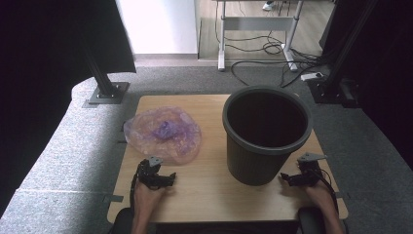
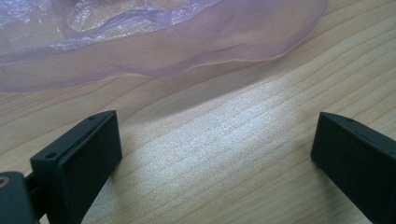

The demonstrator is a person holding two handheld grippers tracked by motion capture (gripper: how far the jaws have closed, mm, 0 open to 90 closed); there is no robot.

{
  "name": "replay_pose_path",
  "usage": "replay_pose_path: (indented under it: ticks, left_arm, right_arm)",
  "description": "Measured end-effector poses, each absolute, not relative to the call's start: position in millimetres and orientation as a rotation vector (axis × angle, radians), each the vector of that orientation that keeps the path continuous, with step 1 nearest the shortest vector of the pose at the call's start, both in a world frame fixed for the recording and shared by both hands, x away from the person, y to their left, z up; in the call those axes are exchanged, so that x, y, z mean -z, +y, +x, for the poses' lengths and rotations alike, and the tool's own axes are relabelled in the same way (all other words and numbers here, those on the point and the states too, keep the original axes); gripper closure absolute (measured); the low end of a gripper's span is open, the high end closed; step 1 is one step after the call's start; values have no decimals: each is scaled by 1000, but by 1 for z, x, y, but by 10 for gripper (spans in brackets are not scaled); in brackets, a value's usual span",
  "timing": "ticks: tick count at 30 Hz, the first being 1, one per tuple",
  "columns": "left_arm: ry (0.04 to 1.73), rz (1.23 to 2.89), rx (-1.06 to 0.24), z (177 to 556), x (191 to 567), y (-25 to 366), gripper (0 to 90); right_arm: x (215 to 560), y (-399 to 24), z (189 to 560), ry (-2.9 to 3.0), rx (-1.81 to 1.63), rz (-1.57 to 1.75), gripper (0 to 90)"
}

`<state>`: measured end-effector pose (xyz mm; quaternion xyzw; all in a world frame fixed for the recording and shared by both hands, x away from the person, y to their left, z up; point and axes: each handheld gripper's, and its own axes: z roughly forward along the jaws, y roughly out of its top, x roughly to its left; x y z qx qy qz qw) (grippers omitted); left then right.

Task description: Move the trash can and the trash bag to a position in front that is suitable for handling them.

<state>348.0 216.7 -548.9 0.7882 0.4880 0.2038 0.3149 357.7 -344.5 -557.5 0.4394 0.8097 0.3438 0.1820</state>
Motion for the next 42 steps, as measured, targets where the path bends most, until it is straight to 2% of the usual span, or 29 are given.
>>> replay_pose_path:
  ticks: [33, 42]
  left_arm:
    - [1310, 2072, -537, 348, 548, 211, 0]
    - [1209, 2038, -522, 353, 515, 191, 0]
  right_arm:
    - [554, -341, 353, 2298, -977, 1282, 0]
    - [536, -345, 357, 2263, -1009, 1292, 0]
